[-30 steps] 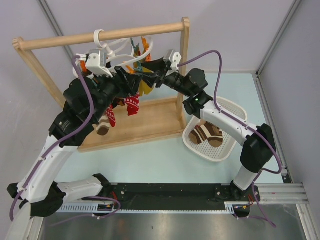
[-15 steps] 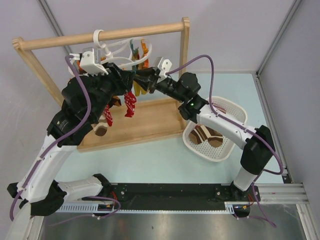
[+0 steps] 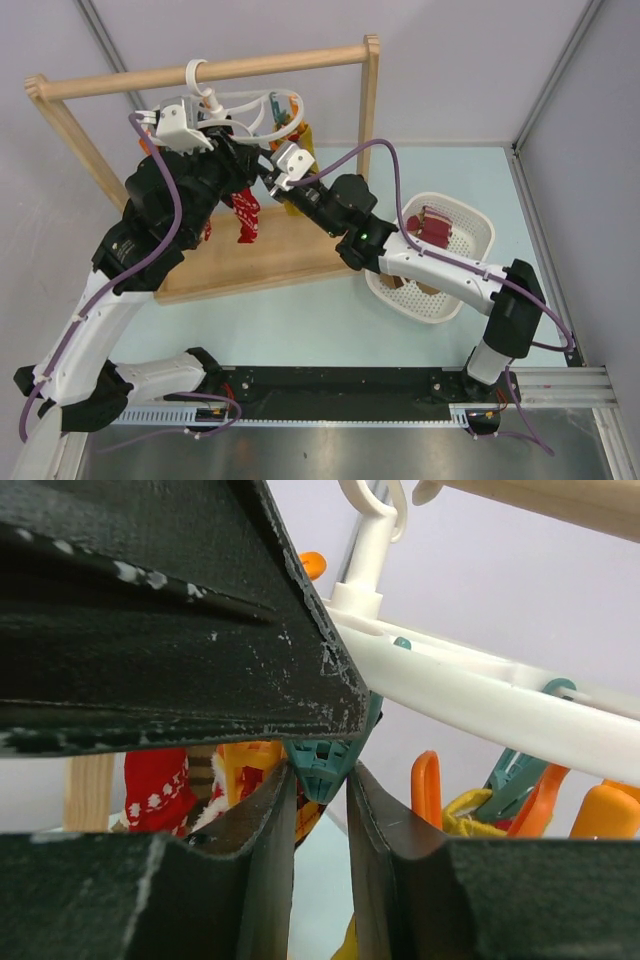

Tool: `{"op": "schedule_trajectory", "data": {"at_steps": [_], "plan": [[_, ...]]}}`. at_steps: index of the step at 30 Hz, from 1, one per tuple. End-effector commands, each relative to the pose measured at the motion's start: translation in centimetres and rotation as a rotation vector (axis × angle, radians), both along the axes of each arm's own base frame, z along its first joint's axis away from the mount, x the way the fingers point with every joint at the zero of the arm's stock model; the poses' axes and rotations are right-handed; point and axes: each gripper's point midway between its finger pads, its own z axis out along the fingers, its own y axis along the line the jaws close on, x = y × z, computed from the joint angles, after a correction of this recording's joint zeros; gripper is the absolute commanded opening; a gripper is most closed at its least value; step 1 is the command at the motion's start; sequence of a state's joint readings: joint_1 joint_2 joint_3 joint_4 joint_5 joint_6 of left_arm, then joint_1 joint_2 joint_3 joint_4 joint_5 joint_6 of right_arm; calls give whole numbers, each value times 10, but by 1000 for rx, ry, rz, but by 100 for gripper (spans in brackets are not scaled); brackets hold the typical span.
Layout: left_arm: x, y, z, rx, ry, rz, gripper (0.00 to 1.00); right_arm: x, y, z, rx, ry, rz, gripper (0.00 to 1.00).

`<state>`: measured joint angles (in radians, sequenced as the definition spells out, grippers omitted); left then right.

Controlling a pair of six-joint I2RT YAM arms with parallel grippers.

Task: Clip the socks to the hanger
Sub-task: Open the clamp at the hanger.

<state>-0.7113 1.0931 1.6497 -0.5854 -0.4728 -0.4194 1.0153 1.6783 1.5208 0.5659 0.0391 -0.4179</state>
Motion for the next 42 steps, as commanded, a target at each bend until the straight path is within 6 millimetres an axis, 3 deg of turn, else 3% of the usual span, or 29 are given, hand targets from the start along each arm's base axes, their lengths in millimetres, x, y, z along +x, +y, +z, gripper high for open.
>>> {"op": "schedule_trajectory", "data": {"at_steps": [1, 7, 17, 24, 26, 34, 42], "plan": [[-6, 15, 17, -29, -33, 53, 46, -7, -25, 41, 71, -70, -112, 23], [-4, 18, 12, -12, -25, 71, 44, -14, -27, 40, 76, -64, -110, 25], [-2, 12, 13, -13, -23, 51, 22, -18, -26, 41, 70, -74, -92, 30], [-2, 21, 14, 5, -30, 94, 26, -25, -29, 43, 88, -87, -65, 33], [-2, 26, 15, 16, -33, 109, 31, -28, -32, 46, 100, -84, -60, 30], [-5, 25, 20, 7, -46, 94, 30, -47, -33, 54, 99, -106, 26, 26], [-7, 27, 20, 3, -43, 97, 35, -55, -36, 59, 118, -130, 56, 23]]}}
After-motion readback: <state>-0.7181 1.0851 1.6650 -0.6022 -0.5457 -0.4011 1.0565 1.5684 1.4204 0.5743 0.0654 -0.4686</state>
